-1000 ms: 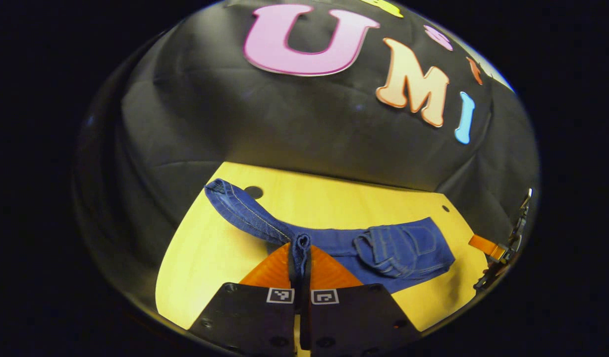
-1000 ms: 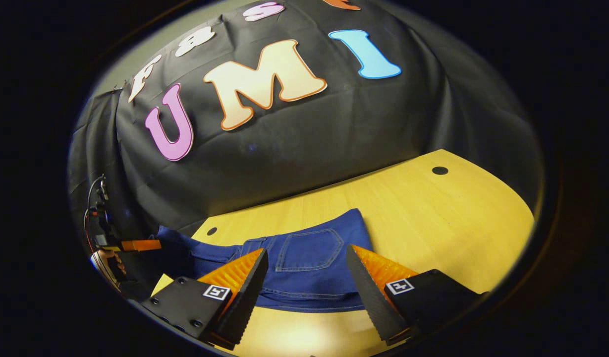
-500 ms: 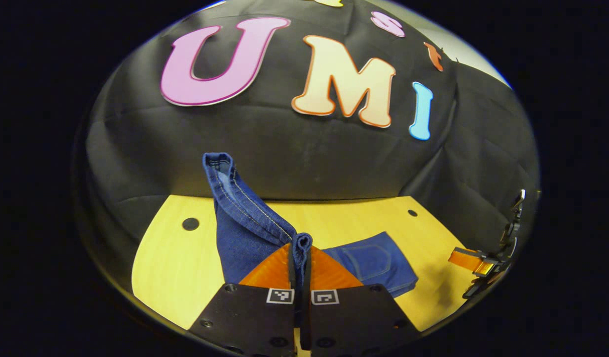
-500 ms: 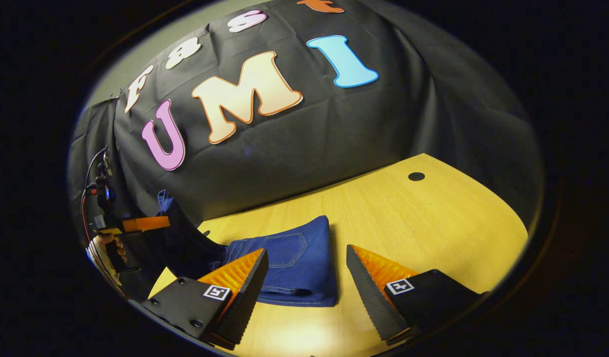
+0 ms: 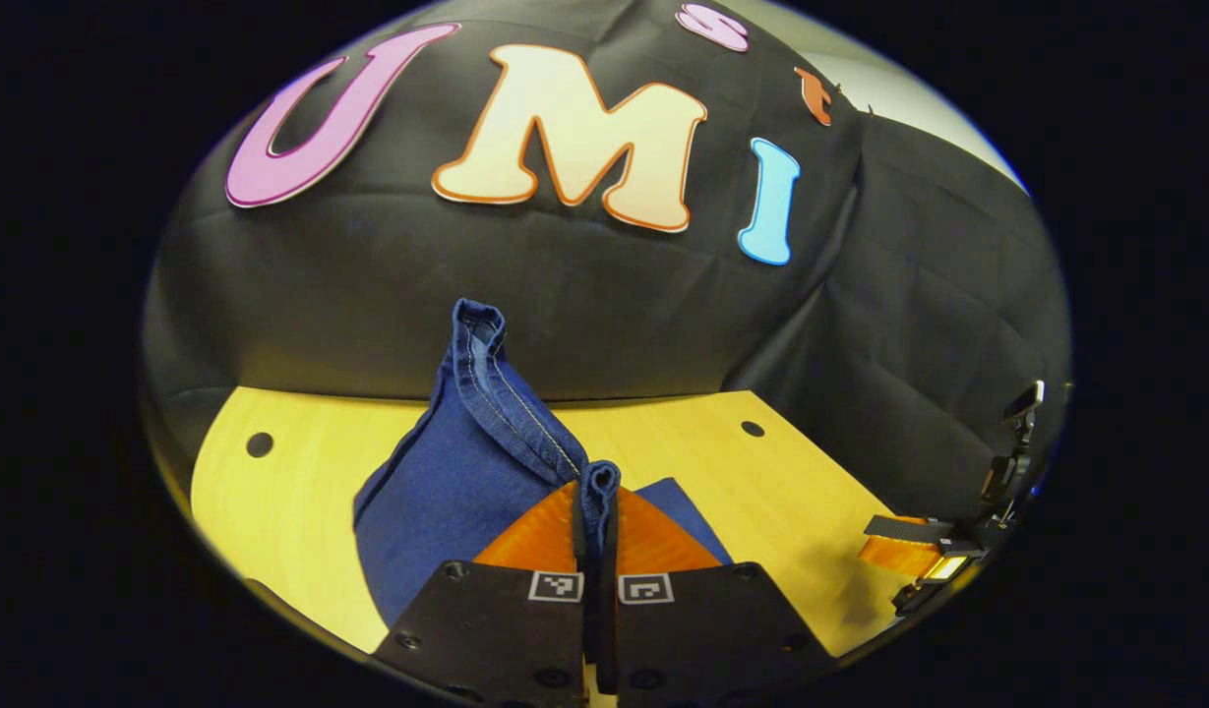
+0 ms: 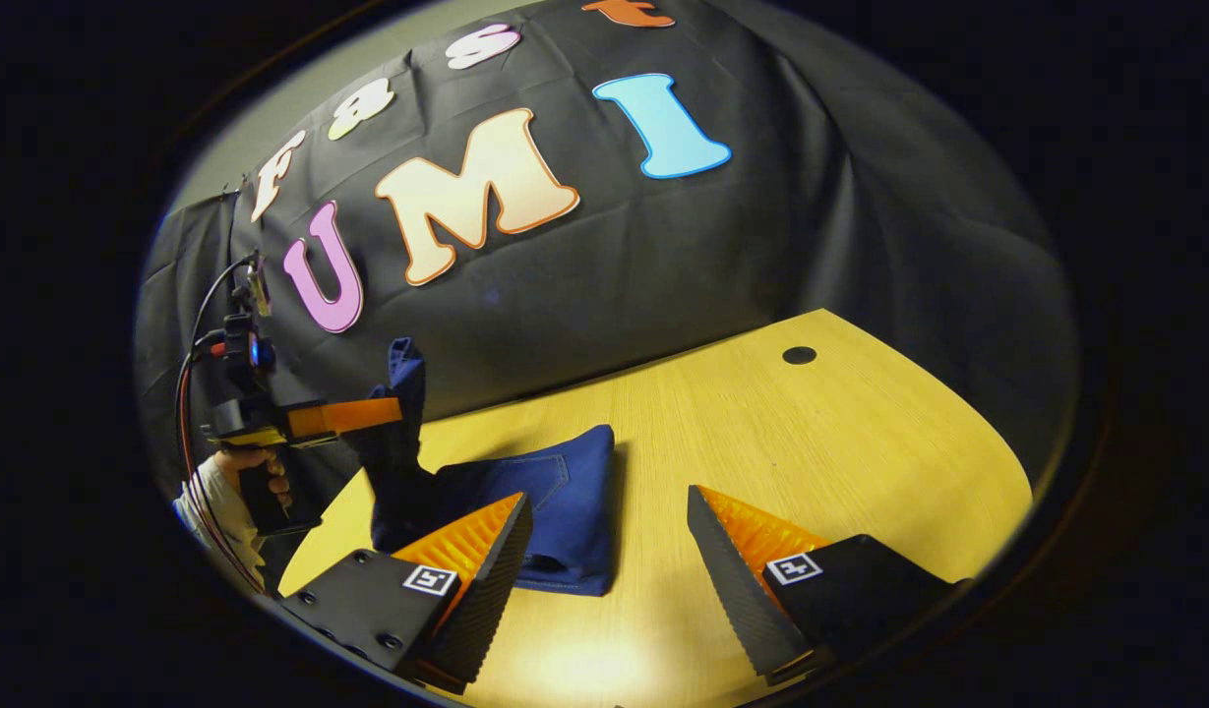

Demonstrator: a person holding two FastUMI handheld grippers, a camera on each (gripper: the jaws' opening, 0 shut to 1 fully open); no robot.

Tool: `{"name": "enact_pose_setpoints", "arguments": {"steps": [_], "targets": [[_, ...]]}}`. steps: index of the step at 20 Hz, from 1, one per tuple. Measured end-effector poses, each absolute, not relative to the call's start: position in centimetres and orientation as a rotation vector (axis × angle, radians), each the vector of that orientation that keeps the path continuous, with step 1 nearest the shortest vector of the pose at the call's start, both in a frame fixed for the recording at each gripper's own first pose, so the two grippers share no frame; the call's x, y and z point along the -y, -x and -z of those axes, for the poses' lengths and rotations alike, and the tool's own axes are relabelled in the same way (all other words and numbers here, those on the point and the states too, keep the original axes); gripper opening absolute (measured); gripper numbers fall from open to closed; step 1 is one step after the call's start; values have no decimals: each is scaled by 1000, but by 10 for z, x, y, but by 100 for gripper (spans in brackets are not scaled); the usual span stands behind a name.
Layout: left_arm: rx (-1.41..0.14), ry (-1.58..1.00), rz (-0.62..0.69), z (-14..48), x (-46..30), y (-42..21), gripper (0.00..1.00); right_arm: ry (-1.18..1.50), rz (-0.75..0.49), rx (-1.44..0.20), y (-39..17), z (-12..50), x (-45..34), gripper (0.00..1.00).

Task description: Grasp the waist and the cuffs of the jeans and fold them to make the two legs overlap; first hold the waist and fold one-third of the jeans toward the cuffs, then hold the cuffs and fold the remaining one-third in the same direction to finish folding.

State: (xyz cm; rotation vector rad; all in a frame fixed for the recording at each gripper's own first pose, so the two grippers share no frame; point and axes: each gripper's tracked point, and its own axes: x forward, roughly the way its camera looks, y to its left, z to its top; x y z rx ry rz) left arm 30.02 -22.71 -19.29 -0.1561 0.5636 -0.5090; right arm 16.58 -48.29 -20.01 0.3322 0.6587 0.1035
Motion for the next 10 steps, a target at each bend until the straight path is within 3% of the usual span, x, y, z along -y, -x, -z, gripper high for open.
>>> {"name": "enact_pose_setpoints", "arguments": {"steps": [9,10], "targets": [[-708,165,481,283,273,-283,0,-318,-134,-672,-164,210,499,98],[-692,190,475,278,274,-281,6,-317,-139,-668,-164,210,498,98]]}}
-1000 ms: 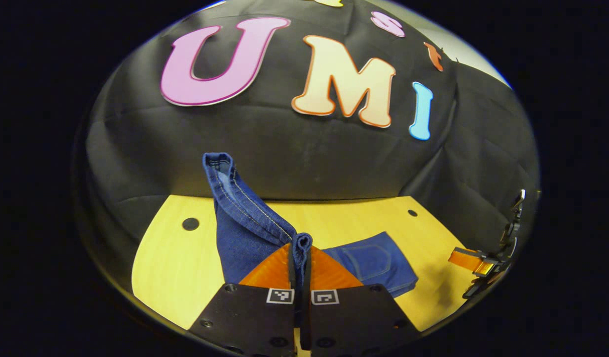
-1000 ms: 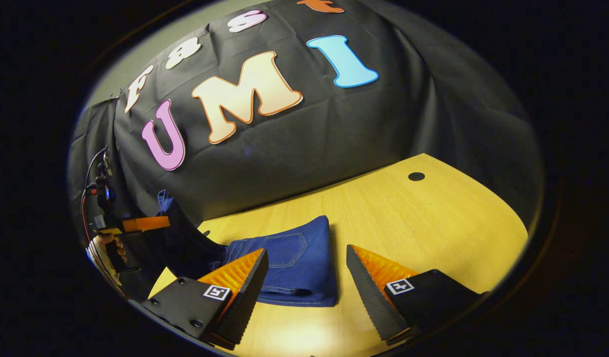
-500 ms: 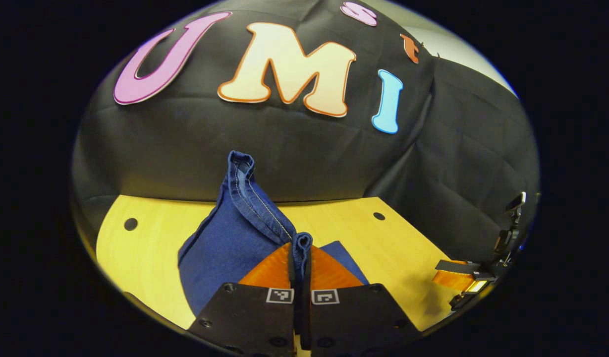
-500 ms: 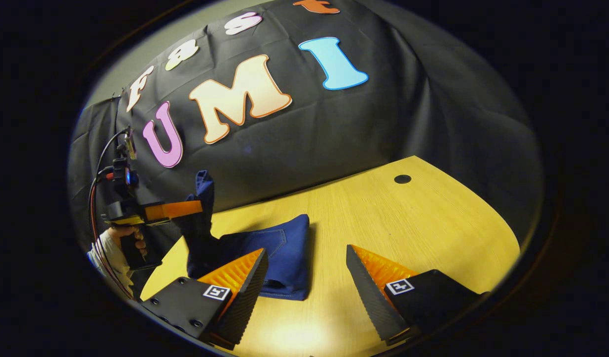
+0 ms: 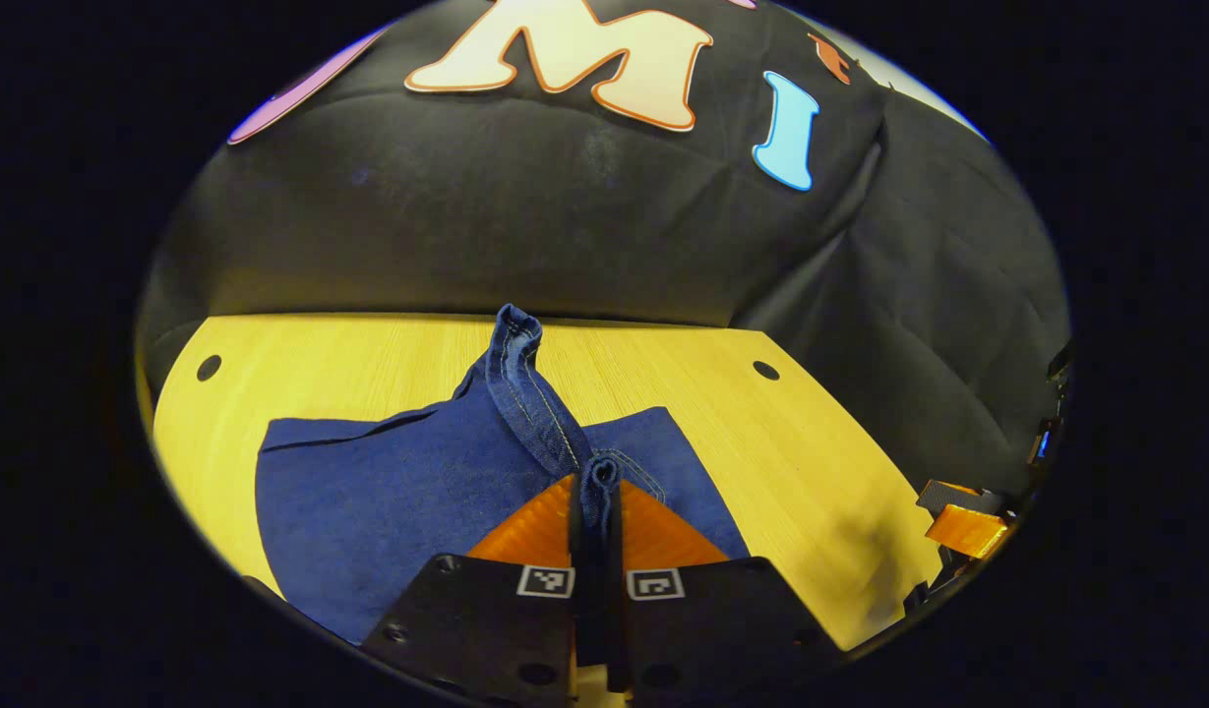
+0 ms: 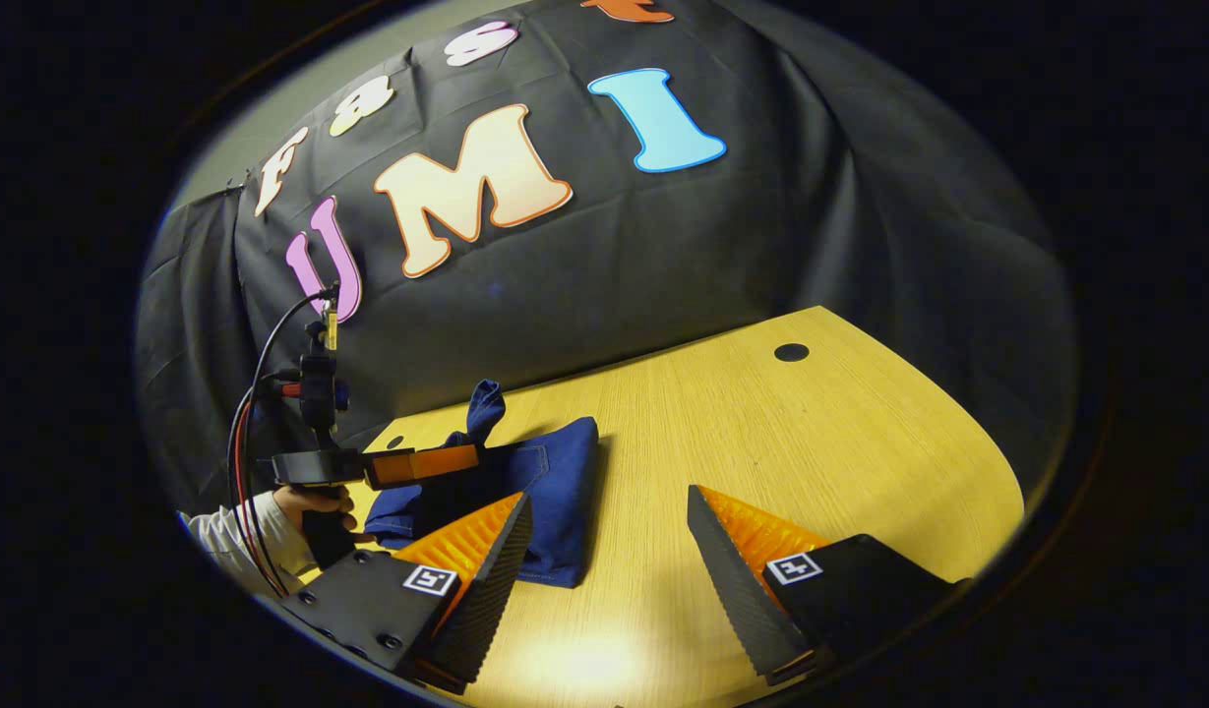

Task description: Grasp the waist and the cuffs of the jeans and fold them to make the two legs overlap; first hold the waist and fold one-third of the jeans toward the cuffs, then hold the cuffs and fold the remaining one-third in the same direction to finish folding.

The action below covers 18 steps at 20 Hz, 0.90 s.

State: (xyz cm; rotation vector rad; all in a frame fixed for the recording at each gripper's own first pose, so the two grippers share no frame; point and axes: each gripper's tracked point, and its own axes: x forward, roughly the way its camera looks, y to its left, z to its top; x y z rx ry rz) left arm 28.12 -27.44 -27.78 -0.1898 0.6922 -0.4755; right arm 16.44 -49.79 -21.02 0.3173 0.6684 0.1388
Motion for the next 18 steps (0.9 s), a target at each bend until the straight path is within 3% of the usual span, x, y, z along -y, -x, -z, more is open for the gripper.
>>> {"name": "enact_pose_setpoints", "arguments": {"steps": [1,4,12,18], "targets": [[-666,210,472,269,275,-279,7,-315,-145,-668,-165,210,495,98],[-499,180,410,223,252,-276,100,-292,-143,-623,-162,195,488,98],[-264,-22,338,122,171,-175,94,-218,-161,-379,-130,86,444,98],[-178,9,268,73,117,-98,95,-198,-152,-195,-80,1,413,97]]}}
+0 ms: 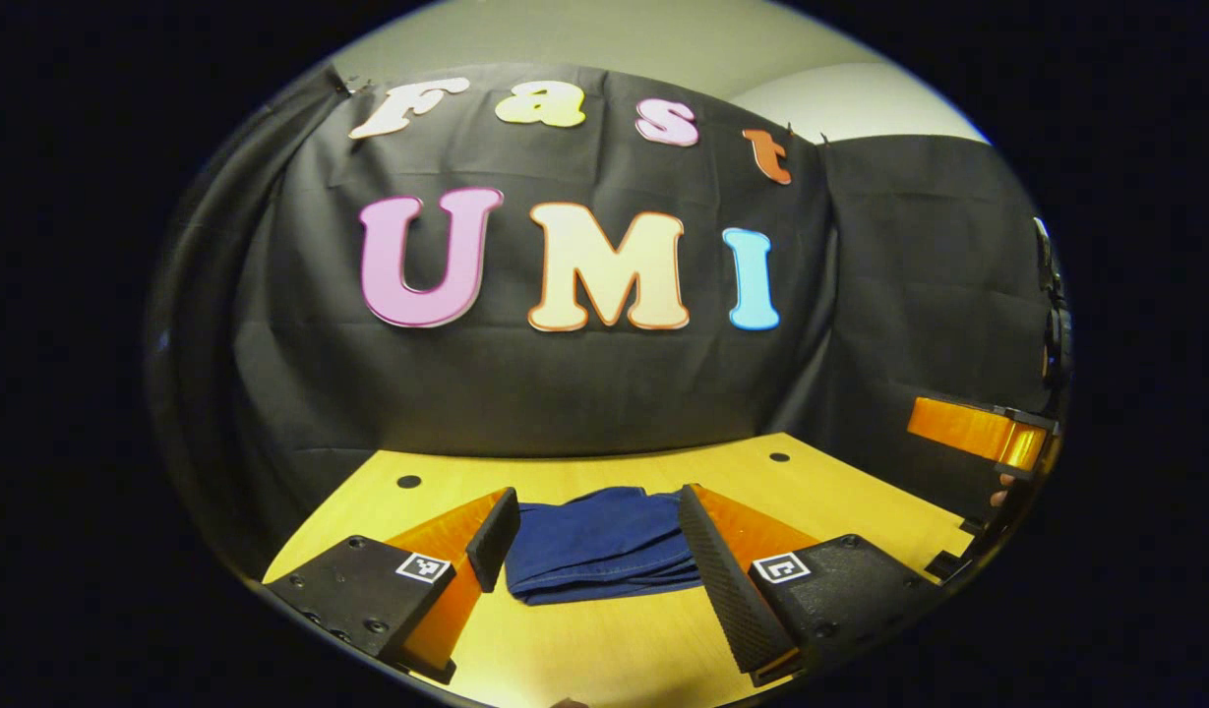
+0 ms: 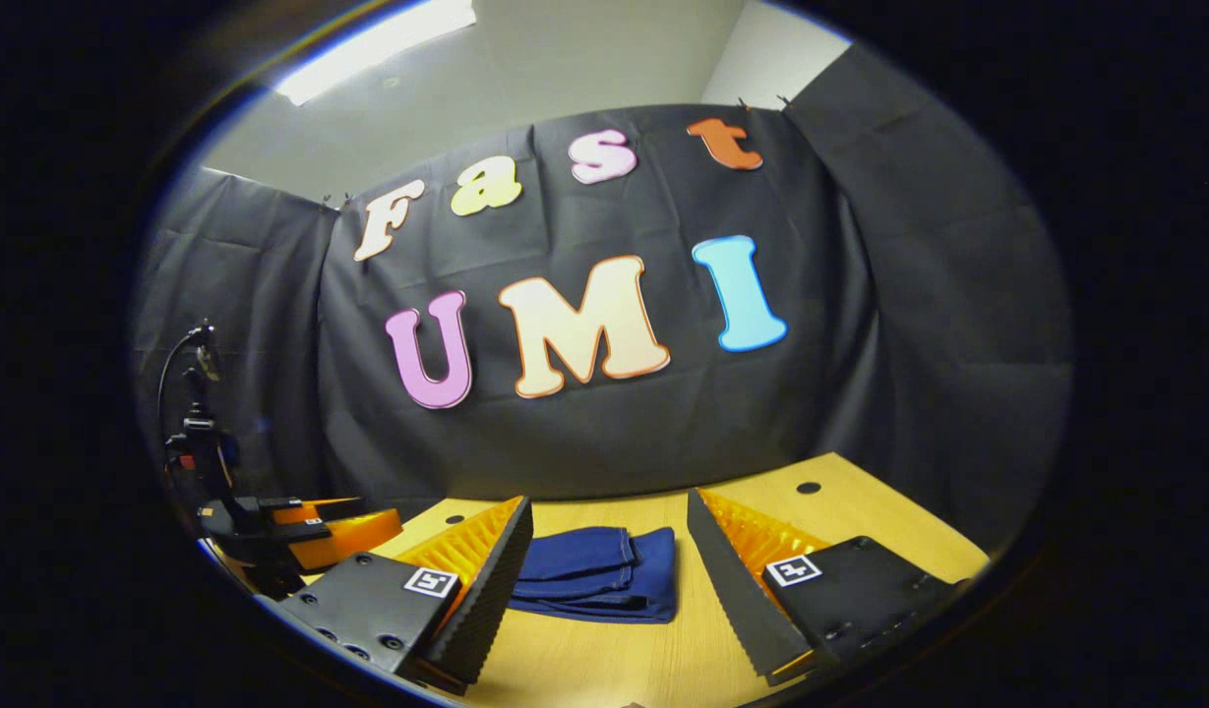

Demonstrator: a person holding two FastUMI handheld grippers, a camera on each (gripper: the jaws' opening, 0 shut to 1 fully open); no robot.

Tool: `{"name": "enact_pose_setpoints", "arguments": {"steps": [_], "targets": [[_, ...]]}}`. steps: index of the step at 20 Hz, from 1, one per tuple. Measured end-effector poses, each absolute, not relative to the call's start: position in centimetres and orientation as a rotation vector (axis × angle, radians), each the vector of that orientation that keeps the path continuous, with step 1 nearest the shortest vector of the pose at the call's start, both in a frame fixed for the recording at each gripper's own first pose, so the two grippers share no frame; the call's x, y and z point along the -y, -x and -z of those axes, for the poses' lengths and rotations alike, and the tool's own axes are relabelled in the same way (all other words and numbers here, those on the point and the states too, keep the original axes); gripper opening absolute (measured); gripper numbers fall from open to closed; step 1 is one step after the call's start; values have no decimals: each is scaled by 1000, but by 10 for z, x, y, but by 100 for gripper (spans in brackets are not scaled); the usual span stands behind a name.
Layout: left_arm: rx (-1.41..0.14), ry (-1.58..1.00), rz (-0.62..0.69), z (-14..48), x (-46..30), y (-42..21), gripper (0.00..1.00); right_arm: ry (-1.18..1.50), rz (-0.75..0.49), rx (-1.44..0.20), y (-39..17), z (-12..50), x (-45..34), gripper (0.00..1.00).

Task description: Grasp the waist and the cuffs of the jeans and fold them to make the two legs overlap; first hold the waist and fold one-third of the jeans toward the cuffs, then hold the cuffs and fold the remaining one-third in the same direction to finish folding.

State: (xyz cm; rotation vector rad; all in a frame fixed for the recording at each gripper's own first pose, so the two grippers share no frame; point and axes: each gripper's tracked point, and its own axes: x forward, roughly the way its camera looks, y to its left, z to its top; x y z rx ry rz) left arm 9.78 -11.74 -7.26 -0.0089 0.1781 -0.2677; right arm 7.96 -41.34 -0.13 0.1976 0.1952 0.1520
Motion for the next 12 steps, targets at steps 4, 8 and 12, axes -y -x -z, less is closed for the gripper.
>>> {"name": "enact_pose_setpoints", "arguments": {"steps": [4,8,12], "targets": [[-154,8,238,58,90,-70,94,-152,-161,-163,-53,-12,394,97],[-132,5,224,44,75,-58,95,-137,-165,-145,-39,-23,380,97],[-137,6,215,44,67,-49,95,-95,-179,-128,-29,-31,369,100]]}}
